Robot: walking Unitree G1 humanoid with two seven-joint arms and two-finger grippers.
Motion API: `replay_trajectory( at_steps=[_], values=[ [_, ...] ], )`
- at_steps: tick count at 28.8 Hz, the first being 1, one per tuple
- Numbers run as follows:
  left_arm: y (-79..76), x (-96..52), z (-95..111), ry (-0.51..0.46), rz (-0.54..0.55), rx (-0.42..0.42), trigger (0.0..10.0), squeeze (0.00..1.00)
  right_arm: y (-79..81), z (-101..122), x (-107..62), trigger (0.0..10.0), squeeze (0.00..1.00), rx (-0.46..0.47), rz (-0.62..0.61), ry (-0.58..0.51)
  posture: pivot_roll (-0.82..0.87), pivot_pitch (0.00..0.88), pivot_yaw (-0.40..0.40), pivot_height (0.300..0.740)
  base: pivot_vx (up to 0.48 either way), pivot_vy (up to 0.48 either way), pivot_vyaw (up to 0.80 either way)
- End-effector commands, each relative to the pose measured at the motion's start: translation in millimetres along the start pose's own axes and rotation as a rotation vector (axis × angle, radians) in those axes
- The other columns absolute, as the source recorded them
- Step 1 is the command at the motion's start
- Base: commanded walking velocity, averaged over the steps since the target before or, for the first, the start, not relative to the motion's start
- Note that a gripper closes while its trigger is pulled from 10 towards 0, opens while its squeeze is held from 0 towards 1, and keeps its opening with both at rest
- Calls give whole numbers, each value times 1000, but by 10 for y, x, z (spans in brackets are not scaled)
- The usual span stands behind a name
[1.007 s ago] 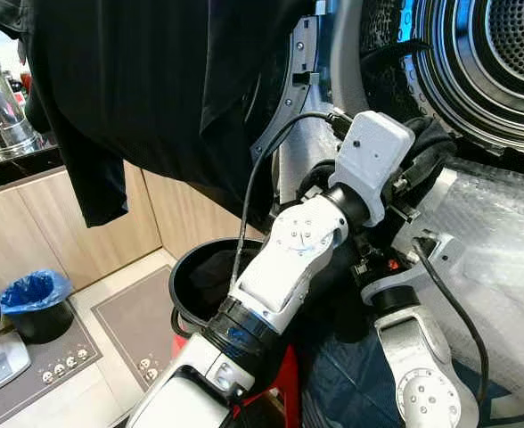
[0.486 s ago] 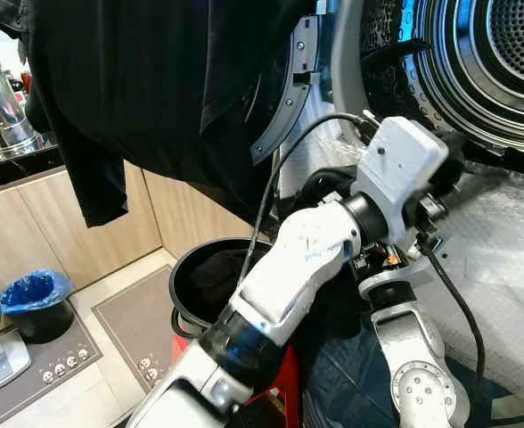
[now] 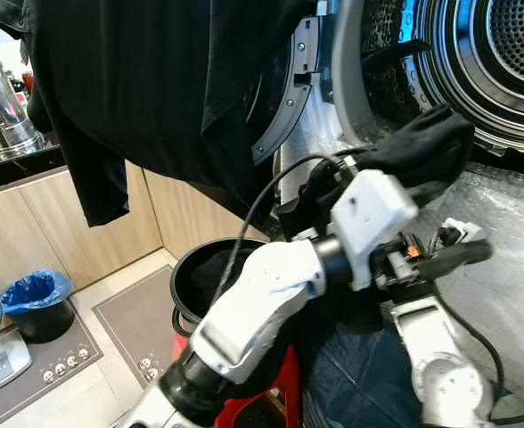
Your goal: Clothes washing
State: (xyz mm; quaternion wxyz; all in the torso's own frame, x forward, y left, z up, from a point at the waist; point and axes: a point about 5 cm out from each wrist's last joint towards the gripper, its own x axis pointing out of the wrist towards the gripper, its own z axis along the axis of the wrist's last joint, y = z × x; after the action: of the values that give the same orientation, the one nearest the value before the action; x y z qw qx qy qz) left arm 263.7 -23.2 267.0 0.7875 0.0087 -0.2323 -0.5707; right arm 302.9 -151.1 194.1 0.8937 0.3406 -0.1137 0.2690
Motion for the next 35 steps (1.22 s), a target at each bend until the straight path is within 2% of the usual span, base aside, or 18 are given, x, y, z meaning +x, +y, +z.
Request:
replay_trajectory(
  at_steps=[1,5,6,7,9,14,16,18,21,25,27,35],
  values=[
    [39,-93,-8,31,25,22,10000,1000,130,93,29,0,0,11,129,0,-64,0,6,740,0,0,0],
    [62,-164,-22,47,51,34,10000,1000,157,141,15,0,0,18,186,20,-62,0,2,740,0,0,0],
    [84,-231,-42,65,74,48,10000,847,155,192,23,0,0,1,214,26,-61,0,-2,740,0,0,0],
    [102,-282,-53,75,90,59,10000,31,130,258,53,0,0,-13,218,14,-60,0,-4,740,0,0,0],
    [118,-336,-51,79,103,69,10000,0,112,346,95,0,0,-14,224,-13,-58,0,-10,740,0,0,0],
    [122,-484,53,42,107,81,10000,0,60,491,161,0,0,-49,228,-42,-50,0,-20,740,0,0,0],
    [115,-553,149,13,125,91,10000,0,54,594,181,0,0,-50,246,-60,-42,0,-25,740,0,0,0],
    [106,-578,202,-7,144,97,10000,0,64,649,188,0,0,-47,265,-64,-38,0,-27,740,0,0,0],
    [23,-598,246,-18,184,168,10000,0,55,795,190,0,0,-69,319,-59,-31,0,-30,740,0,0,0],
    [-3,-637,280,-46,246,167,10000,0,70,866,181,0,0,-107,391,-10,-28,0,-29,740,0,0,0],
    [29,-724,262,-26,309,193,10000,0,74,973,214,0,0,-120,424,0,-27,0,-29,740,0,0,0],
    [53,-893,216,44,357,215,10000,0,95,1274,441,0,0,-192,456,-16,-21,0,-32,740,0,0,0]
  ],
)
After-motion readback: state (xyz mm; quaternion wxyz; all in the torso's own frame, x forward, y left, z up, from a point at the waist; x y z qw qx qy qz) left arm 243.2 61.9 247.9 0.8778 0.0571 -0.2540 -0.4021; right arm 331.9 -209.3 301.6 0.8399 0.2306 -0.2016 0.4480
